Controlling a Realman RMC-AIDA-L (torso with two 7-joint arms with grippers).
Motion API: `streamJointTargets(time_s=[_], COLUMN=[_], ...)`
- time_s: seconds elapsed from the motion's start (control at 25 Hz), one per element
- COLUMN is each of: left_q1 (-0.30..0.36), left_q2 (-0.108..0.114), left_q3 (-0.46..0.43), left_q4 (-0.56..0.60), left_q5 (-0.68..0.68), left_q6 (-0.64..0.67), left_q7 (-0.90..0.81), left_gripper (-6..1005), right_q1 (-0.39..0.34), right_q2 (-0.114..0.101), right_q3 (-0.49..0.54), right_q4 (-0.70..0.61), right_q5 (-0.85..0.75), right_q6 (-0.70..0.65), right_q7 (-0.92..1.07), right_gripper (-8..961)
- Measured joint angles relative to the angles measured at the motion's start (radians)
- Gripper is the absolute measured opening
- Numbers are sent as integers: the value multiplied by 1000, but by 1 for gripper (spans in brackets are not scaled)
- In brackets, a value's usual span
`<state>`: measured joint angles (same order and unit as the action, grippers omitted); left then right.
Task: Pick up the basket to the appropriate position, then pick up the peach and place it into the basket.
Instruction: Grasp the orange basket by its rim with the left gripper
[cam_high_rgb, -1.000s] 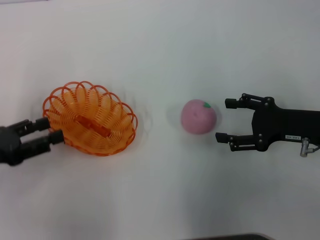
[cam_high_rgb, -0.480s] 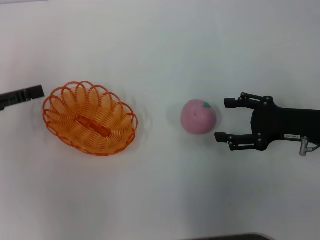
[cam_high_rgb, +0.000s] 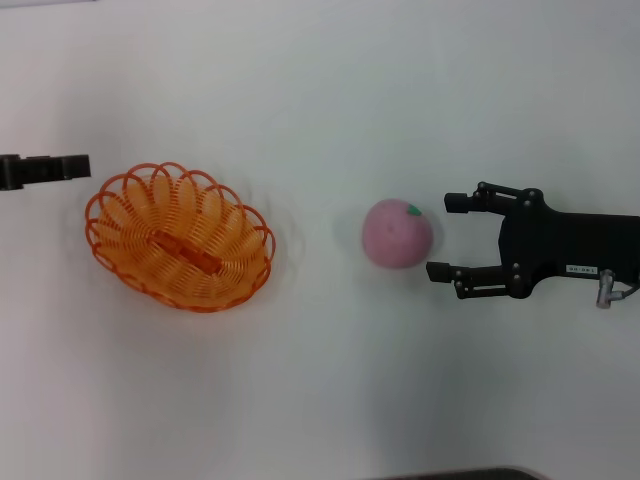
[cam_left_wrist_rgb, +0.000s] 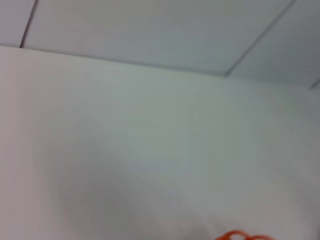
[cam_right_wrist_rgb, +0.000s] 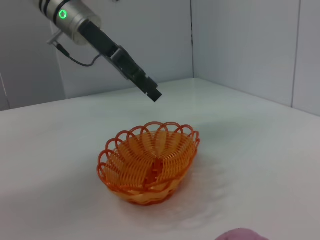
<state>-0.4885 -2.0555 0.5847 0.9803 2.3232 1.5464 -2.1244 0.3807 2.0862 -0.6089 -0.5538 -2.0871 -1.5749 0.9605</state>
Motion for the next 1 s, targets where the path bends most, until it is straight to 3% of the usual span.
streamJointTargets(time_s=[0.08,0.24,0.76,1.0], left_q1=[-12,-35,-181,-213], left_q2=[-11,-29,-81,-82], left_q3=[96,157,247,281], left_q4=[60,115,118,67], left_q5=[53,114,442,474], left_q6=[-34,-47,-107,-115], left_q7=[-3,-6,-66,-81], left_gripper=[734,733,733,734], right_q1=[1,3,13,15], right_q2=[0,0,0,0], right_q3=[0,0,0,0], right_q4=[-1,-3,-2,-2], right_q5=[0,0,5,5], right_q6=[0,-1,-2,-2], right_q7=[1,2,3,4], right_gripper=[929,929,929,928])
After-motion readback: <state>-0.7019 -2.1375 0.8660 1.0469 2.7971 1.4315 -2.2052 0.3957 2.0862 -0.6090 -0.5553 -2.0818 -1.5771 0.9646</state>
